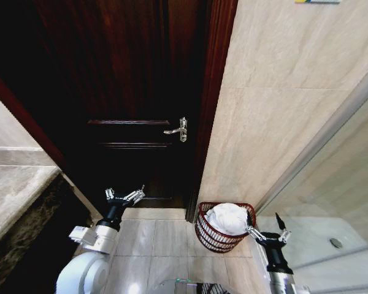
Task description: Discard the used towel into the hamper.
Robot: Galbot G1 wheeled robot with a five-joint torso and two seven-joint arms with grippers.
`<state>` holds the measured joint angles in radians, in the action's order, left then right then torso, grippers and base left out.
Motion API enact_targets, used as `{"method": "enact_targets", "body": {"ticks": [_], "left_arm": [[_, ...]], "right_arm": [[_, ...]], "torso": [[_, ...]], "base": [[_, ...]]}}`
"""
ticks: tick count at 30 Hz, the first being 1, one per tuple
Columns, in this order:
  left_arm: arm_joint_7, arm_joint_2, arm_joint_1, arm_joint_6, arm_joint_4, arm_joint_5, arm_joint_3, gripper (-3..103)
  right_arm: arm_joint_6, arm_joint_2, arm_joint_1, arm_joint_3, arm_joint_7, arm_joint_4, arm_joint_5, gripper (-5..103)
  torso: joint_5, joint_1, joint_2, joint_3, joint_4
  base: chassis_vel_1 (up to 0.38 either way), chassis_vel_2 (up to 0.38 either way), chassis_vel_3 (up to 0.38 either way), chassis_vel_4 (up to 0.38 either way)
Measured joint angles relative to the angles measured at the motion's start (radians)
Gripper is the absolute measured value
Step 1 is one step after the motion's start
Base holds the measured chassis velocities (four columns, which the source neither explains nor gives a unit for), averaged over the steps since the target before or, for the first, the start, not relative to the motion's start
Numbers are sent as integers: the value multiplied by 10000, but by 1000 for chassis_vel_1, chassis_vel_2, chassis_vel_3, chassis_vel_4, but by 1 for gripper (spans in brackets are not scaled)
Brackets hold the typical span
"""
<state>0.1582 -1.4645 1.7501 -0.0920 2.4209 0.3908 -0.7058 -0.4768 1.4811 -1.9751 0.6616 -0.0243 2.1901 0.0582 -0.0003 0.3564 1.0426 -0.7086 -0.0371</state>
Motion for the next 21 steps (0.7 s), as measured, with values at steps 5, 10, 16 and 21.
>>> {"method": "enact_targets", "body": {"ticks": [5,10,16,21], "left_arm": [[0,0,0,0,0,0,0,100],[0,0,0,0,0,0,0,100],[0,0,0,0,0,0,0,100],[0,0,0,0,0,0,0,100]], "right_arm": [[789,559,203,-107,456,396,-323,100],[1949,984,137,-396,711,1352,-694,100],[2156,1143,127,-461,704,1483,-786,100],[2122,1133,107,-469,655,1446,-770,100]], "torso": [[4,0,2,-2,-1],[-1,2,6,-3,-1],[2,3,7,-5,-1],[3,3,10,-6,-1]], "base": [[0,0,0,0],[0,0,0,0],[0,0,0,0],[0,0,0,0]]}}
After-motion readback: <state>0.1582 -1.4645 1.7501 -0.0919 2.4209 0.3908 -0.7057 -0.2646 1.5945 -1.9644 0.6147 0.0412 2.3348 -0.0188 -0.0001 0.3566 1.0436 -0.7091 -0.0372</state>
